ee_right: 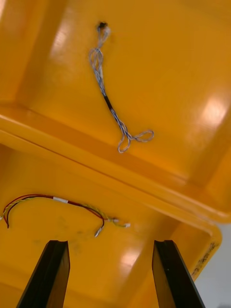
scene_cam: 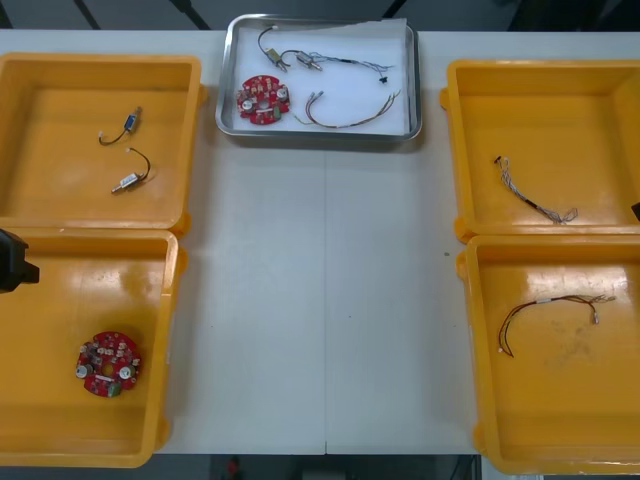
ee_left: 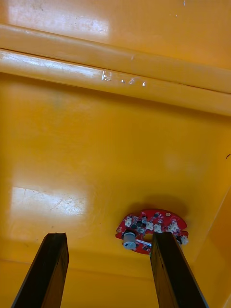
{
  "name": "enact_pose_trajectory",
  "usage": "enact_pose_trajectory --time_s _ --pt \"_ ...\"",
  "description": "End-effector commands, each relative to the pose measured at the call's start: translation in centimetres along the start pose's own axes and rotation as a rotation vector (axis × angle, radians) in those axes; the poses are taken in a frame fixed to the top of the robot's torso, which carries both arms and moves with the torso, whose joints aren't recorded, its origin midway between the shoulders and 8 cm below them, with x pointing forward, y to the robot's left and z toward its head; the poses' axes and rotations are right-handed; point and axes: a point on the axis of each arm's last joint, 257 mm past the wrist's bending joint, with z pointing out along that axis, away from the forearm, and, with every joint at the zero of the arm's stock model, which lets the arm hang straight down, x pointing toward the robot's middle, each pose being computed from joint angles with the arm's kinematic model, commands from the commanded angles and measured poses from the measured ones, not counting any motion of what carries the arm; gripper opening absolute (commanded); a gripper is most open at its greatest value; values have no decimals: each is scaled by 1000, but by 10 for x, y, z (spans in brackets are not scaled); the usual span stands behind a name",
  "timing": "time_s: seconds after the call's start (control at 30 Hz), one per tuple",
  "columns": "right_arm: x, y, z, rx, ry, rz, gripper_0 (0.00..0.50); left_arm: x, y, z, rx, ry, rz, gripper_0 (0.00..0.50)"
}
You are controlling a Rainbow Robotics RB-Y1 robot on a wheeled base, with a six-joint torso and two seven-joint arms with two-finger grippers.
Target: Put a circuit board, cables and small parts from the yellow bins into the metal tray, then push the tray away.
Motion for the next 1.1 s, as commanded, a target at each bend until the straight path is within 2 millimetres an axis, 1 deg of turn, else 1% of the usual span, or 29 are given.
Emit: enact_pose_trajectory --time_s 0.03,0.07,0.17,0.33,0.53,0.73,0.77,0.93,1.1 --pt "24 -15 -7 40 33 161 500 -7 -1 -7 -2 -27 67 500" --pt "24 -15 -7 40 33 161 500 -7 -1 -7 -2 -27 67 500" --pt "31 -10 -1 29 57 256 500 -7 -1 -7 -2 -27 67 500" --pt "37 7 11 -12 81 347 500 -7 -1 -7 -2 -27 67 500" --pt "48 16 22 -10 131 354 500 -7 -1 -7 -2 -27 67 500" --pt "51 29 32 -14 147 342 500 -7 -1 -7 -2 -27 67 500" --pt "52 34 35 -25 151 349 500 -7 -1 -7 -2 -27 67 500" --pt "52 40 41 -36 150 351 500 -7 -1 -7 -2 -27 67 500" --pt "52 40 41 -36 150 351 500 -7 -1 -7 -2 -27 67 500"
